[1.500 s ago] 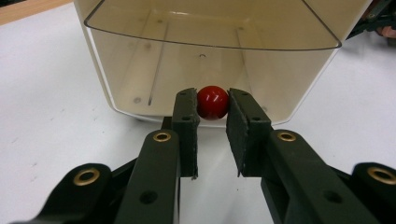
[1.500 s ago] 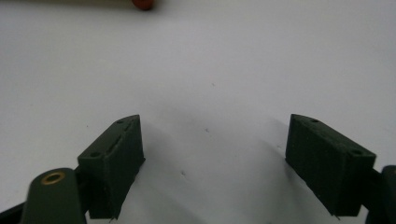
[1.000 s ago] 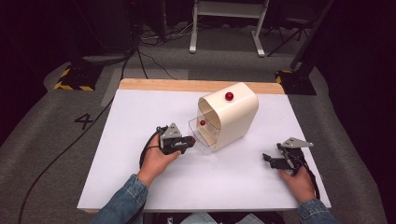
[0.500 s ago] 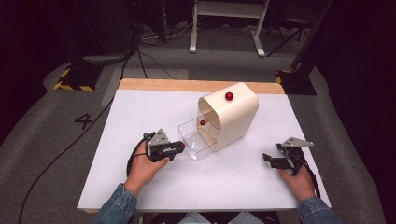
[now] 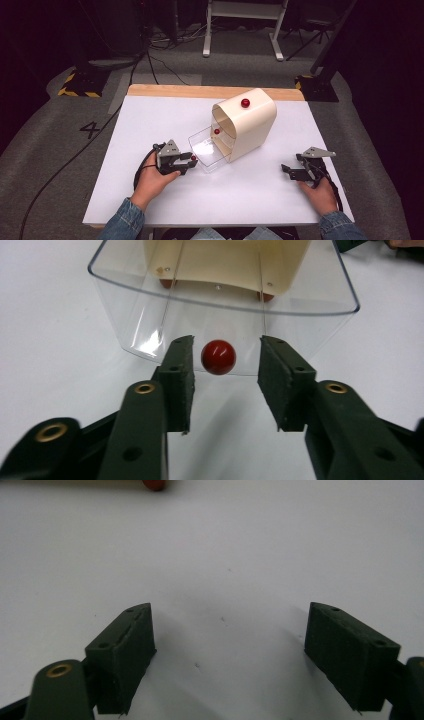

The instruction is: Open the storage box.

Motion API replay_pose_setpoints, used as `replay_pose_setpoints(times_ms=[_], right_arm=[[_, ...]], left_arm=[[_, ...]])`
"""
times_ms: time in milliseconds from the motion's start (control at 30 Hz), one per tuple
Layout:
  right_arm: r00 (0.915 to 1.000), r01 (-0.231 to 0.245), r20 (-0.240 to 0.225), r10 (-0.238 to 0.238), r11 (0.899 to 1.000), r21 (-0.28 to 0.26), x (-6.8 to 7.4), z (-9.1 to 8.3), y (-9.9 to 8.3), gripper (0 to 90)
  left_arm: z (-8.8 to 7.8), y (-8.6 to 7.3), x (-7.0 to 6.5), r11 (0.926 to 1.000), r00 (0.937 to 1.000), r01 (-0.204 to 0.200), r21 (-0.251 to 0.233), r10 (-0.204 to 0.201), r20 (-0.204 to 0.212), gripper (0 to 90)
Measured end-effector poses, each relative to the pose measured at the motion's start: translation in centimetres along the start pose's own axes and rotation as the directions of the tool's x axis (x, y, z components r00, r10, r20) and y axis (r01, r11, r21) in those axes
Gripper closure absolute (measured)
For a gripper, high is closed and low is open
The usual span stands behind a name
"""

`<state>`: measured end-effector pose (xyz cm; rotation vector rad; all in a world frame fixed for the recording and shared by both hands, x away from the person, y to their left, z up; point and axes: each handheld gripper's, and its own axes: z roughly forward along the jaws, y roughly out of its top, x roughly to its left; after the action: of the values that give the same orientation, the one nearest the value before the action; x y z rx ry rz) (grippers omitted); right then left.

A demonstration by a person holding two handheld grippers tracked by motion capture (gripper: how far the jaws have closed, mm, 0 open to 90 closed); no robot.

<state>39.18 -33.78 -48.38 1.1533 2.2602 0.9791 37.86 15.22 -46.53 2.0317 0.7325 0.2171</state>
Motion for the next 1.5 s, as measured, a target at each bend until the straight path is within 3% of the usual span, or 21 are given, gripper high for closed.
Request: replay_pose_setpoints(times_ms=[233,500,667,767,1000,1300,1500], right_arm=[[1.0000,-0.004,-0.004,0.004,1.000,0.003,-0.1,0.0,0.0,20.3],[1.0000,-0.005,-0.005,0.005,1.000,0.002,0.0,0.0,0.0,20.3],[1.0000,-0.003,-0.004,0.003,1.000,0.002,0.0,0.0,0.0,20.3],[1.0000,0.001,0.002,-0.001,1.000,0.001,0.0,0.0,0.0,20.1],[1.0000,-0.003,0.001,0.003,1.000,0.003,0.0,0.0,0.0,19.5],[1.0000,-0.004,0.004,0.004,1.000,0.003,0.0,0.0,0.0,19.1],[1.0000,0.000,0.008,0.000,1.000,0.001,0.1,0.0,0.0,19.1]], left_arm=[[-1.3,0.1,0.4,0.9998,0.9996,0.019,0.003,-0.019,-0.021,51.2],[-2.9,2.4,-0.1,0.9970,0.9992,-0.001,-0.078,-0.002,-0.039,47.7],[-3.0,3.8,-0.6,0.9949,0.9993,-0.011,-0.101,0.007,-0.038,47.2],[-2.6,5.4,-1.0,0.9914,0.9995,-0.023,-0.129,0.020,-0.023,47.5],[-1.5,7.0,-1.3,0.9857,0.9989,-0.047,-0.161,0.047,-0.005,48.5],[1.1,8.5,-1.3,0.9796,0.9974,-0.055,-0.193,0.063,0.034,55.3],[2.2,8.9,-0.9,0.9783,0.9974,-0.058,-0.199,0.065,0.030,60.6]])
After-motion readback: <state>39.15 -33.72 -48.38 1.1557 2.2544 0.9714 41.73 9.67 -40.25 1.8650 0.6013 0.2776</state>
